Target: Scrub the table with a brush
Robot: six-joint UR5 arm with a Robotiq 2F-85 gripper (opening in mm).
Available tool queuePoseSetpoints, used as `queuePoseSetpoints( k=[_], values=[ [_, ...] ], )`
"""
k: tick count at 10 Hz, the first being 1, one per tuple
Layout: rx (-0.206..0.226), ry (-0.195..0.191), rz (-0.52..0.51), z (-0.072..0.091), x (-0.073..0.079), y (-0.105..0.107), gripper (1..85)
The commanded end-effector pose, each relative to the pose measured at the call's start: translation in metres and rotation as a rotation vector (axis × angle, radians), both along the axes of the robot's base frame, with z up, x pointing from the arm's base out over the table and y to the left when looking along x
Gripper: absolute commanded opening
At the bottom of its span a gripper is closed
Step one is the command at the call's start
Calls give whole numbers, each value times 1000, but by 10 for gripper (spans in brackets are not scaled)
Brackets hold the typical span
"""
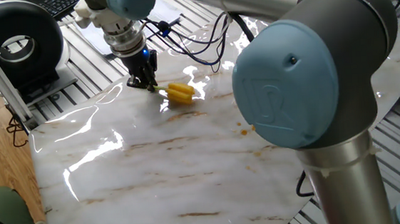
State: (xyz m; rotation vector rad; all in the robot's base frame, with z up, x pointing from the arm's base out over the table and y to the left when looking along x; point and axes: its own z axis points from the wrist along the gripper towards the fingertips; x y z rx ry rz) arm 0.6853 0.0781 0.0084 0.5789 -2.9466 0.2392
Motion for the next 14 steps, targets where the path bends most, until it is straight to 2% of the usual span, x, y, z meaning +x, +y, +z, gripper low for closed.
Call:
queuePoseSetpoints(
  k=[1, 4, 5, 6, 10, 13, 14],
  values=[
    [7, -1, -29, 5, -3, 1, 17],
    [-7, -1, -29, 23, -13, -4, 13],
    [-5, -23, -39, 27, -12, -6, 13],
    [13, -43, -49, 32, -12, -3, 13],
    [66, -55, -85, 42, -23, 9, 13],
    [174, -79, -116, 43, -30, 25, 13],
    [170, -86, -119, 43, -30, 25, 13]
  ],
)
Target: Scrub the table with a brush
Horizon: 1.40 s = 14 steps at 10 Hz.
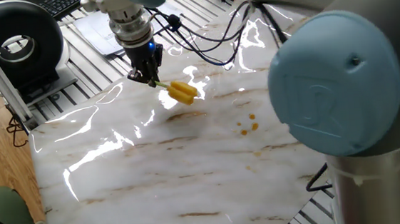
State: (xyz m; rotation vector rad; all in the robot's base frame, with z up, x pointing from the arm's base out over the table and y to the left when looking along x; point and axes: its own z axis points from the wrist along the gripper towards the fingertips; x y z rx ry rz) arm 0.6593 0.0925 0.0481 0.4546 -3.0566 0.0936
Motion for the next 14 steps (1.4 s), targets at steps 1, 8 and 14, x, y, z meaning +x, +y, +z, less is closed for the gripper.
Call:
queuePoseSetpoints(
  k=[1, 8, 14],
  values=[
    [55, -37, -29, 3, -3, 9, 13],
    [81, -176, -81, 4, -15, -13, 13],
    [106, -217, -68, 6, -4, -6, 10]
  ],
)
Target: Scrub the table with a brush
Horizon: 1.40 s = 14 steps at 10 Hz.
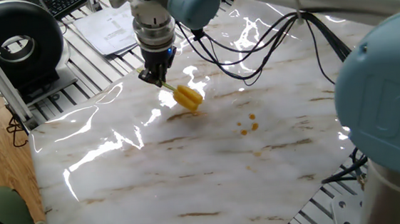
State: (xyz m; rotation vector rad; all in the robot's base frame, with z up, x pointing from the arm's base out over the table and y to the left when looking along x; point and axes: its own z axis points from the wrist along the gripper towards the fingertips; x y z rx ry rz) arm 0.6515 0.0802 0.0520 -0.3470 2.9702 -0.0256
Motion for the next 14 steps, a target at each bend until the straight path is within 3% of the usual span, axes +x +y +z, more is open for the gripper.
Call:
queuePoseSetpoints(
  k=[1, 2, 3, 4, 5, 7, 8, 12, 14],
  values=[
    [33, 0, -16, 1, -2, 5, 10],
    [33, 9, -23, -1, 13, 11, 10],
    [46, -8, -44, -10, 54, 31, 10],
    [34, -16, -67, -17, 77, 43, 10],
    [6, -8, -87, -18, 82, 42, 10],
    [-6, 37, -68, -8, 47, 25, 10],
    [-11, 44, -67, -4, 40, 21, 10],
    [-36, 50, -64, -3, 38, 16, 10],
    [-25, 42, -62, -2, 40, 19, 10]
  ],
)
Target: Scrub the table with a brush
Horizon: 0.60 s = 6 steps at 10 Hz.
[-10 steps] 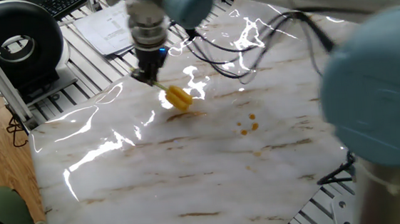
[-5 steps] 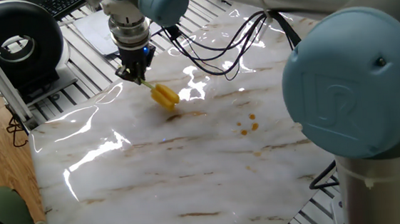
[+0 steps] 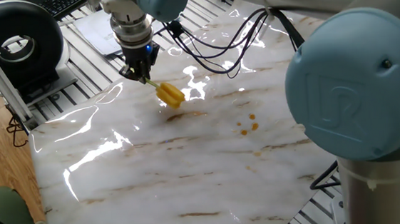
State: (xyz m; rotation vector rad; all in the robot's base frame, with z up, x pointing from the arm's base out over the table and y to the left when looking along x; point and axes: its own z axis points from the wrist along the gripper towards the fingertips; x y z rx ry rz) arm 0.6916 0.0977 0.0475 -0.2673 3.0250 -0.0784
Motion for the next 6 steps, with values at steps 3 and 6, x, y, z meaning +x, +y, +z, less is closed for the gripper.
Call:
queuePoseSetpoints(
  k=[3, 6],
  values=[
    [74, -16, -26, 2, 4, 17, 10],
    [86, -24, -25, 3, 6, 20, 10]
  ],
)
